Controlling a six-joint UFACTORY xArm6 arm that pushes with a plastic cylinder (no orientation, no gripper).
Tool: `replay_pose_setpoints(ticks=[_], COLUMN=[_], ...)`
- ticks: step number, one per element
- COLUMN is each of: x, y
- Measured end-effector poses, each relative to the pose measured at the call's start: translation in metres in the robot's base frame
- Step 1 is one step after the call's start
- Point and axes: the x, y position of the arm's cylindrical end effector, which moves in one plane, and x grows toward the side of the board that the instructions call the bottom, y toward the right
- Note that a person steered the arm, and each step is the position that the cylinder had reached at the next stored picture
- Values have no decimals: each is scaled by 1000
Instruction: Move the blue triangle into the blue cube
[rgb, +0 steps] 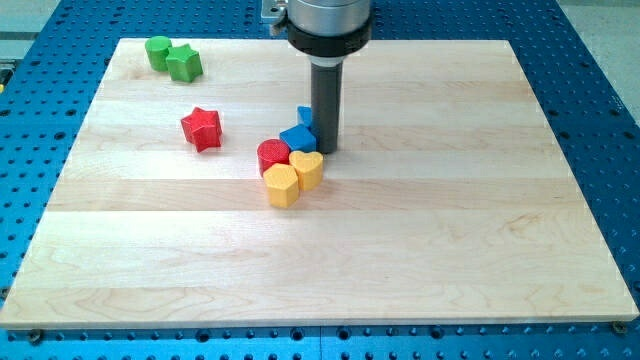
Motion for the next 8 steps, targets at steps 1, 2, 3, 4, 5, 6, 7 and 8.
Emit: replay_pose_setpoints(ticks=[1, 2, 3, 4, 5, 6, 7, 8], x=[-47, -52, -86, -114, -59, -51, -59, -40], y=[3, -57, -24, -63, -73, -70, -122, -96])
